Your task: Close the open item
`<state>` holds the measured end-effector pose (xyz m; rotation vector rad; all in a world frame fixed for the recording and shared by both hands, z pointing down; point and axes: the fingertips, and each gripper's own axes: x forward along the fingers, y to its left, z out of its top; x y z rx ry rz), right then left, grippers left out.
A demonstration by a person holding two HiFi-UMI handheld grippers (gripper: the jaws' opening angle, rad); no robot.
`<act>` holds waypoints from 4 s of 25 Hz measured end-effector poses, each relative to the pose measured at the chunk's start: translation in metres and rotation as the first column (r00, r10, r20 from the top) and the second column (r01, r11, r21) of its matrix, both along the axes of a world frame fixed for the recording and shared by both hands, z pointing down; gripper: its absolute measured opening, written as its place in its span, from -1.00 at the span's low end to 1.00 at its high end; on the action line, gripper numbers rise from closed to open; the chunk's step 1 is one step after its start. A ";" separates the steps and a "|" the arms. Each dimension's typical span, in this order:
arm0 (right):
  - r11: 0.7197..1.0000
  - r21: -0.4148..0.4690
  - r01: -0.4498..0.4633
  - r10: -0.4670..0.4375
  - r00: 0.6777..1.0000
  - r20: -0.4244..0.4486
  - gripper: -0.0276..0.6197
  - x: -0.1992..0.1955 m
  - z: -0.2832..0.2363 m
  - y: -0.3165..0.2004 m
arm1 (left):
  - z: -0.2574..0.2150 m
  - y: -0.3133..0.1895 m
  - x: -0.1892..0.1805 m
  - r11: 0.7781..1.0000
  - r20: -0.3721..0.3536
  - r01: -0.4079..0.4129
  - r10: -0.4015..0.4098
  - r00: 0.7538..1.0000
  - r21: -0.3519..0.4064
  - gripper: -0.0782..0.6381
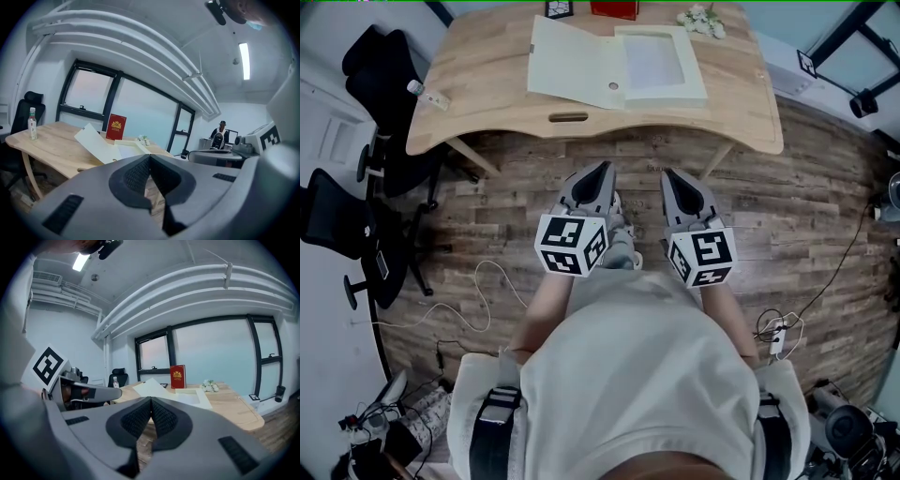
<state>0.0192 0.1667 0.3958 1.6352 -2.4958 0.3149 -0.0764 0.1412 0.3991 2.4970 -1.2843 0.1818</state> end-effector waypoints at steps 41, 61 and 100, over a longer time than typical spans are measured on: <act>1.000 -0.003 -0.002 0.002 1.000 -0.011 -0.86 0.014 -0.010 -0.219 | 0.004 -0.217 -0.008 1.000 -0.066 -0.001 0.000 0.998 -0.013 -0.72; 1.000 -0.015 0.005 -0.006 0.999 -0.036 -0.86 -0.015 -0.005 -0.294 | 0.003 -0.295 -0.047 0.998 -0.106 0.029 -0.034 0.994 -0.049 -0.72; 0.985 -0.018 0.170 -0.170 0.985 -0.008 -0.86 -0.063 0.014 -0.337 | 0.007 -0.335 -0.162 0.950 0.024 0.311 -0.310 0.950 -0.041 -0.72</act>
